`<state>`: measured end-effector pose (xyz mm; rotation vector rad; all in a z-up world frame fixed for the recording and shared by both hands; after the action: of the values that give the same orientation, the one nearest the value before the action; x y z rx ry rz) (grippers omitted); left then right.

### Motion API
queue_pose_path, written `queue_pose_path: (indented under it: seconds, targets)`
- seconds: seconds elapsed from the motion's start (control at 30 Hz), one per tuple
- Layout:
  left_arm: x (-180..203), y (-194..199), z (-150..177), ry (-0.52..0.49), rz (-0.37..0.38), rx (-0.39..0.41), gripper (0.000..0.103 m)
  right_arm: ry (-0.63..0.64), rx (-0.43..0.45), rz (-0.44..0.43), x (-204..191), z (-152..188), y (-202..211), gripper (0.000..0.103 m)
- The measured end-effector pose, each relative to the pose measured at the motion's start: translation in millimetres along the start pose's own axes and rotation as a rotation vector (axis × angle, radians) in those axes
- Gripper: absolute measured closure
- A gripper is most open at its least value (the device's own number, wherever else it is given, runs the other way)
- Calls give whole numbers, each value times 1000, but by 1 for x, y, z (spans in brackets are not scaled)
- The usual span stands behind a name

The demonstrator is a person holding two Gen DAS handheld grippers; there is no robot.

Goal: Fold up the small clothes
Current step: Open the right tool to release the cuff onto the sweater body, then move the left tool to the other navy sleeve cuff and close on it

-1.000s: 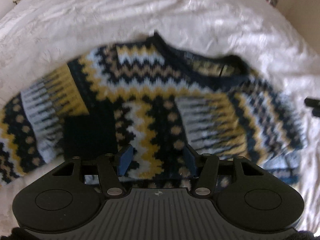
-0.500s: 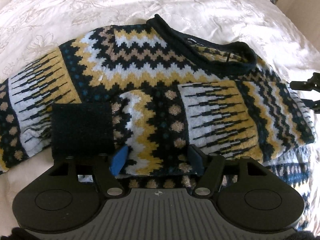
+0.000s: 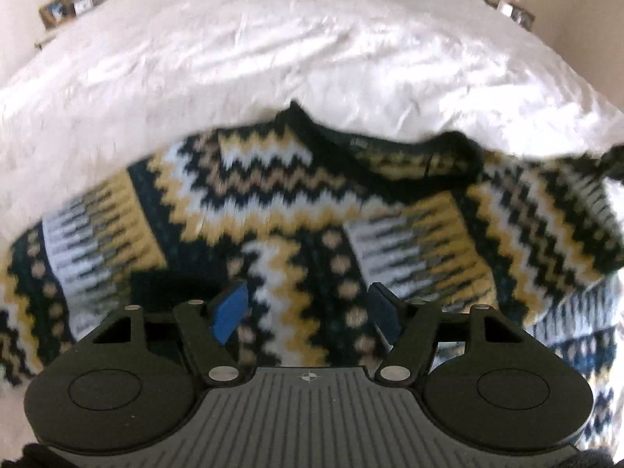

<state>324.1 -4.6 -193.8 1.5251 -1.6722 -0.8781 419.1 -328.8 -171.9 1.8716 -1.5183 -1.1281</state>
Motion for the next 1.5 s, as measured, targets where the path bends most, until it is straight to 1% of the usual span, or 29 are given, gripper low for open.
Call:
queue_pose_path:
  seconds: [0.07, 0.1, 0.13, 0.17, 0.2, 0.23, 0.33, 0.37, 0.4, 0.47, 0.57, 0.7, 0.87, 0.93, 1.03, 1.17, 1.2, 1.27, 1.3, 1.37, 1.43, 1.5]
  targets:
    - [1, -10, -3, -6, 1, -30, 36, -12, -48, 11, 5, 5, -19, 89]
    - [1, -16, -3, -17, -10, -53, 36, 9, -76, 30, 7, 9, -30, 86]
    - [0, -24, -1, -30, -16, -73, 35, 25, -103, 44, 9, 13, -38, 79]
    - [-1, -31, 2, -40, -9, -93, 33, 23, -124, 54, 13, 17, -43, 76]
    - [-3, -37, 5, -46, 2, -101, 32, 6, -123, 58, 16, 19, -44, 74]
    - [-5, -38, 5, -46, 12, -102, 31, -13, -107, 60, 18, 18, -41, 66]
    - [-16, -31, -4, -14, 65, -104, 32, -35, -34, 86, 16, 15, -17, 54]
    - [-21, -27, -6, 1, 74, -93, 32, -28, -7, 84, 14, 14, -7, 48]
    - [-27, -20, -7, 16, 66, -79, 32, -17, 14, 76, 11, 14, 2, 44]
    - [-35, -3, -4, 38, 45, -62, 32, 15, 28, 59, 6, 17, 15, 43]
    - [-48, 18, 7, 77, 18, -66, 32, 61, 14, 49, -3, 31, 29, 43]
    - [-56, 38, 39, 98, -4, -124, 32, 39, -37, 22, -12, 59, 41, 43]
    - [-63, 47, 82, 147, -30, -195, 32, 19, -122, 12, -16, 98, 47, 43]
    - [-61, 49, 93, 134, -32, -209, 32, 11, -154, 11, -15, 111, 49, 43]
    - [-58, 53, 100, 111, -32, -217, 31, -3, -190, 14, -14, 128, 46, 43]
    - [-56, 57, 103, 115, -29, -212, 32, -8, -211, 14, -16, 137, 38, 42]
    - [-55, 59, 103, 114, -29, -207, 32, -8, -221, 17, -17, 137, 34, 46]
    - [-53, 66, 105, 110, -30, -195, 32, 6, -238, 19, -21, 137, 31, 79]
    - [-53, 69, 107, 110, -30, -189, 32, 30, -240, 19, -25, 136, 31, 90]
    - [-53, 74, 109, 117, -34, -181, 32, 103, -227, 34, -35, 133, 34, 92]
    - [-52, 80, 111, 125, -39, -173, 32, 176, -208, 113, -35, 132, 38, 94]
    - [-52, 84, 114, 126, -46, -170, 32, 161, -196, 158, -27, 132, 39, 94]
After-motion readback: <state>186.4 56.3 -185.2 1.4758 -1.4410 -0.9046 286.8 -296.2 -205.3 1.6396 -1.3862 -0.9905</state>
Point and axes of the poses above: each gripper's, at about its wrist camera, not at the fingertips, and y roughly against the way its jaws point, x to its right, z to its underside, the point moved 3 cm from there along -y, roughly the way its jaws point, and after that the axes turned 1 degree about z, right-handed, at the moved point
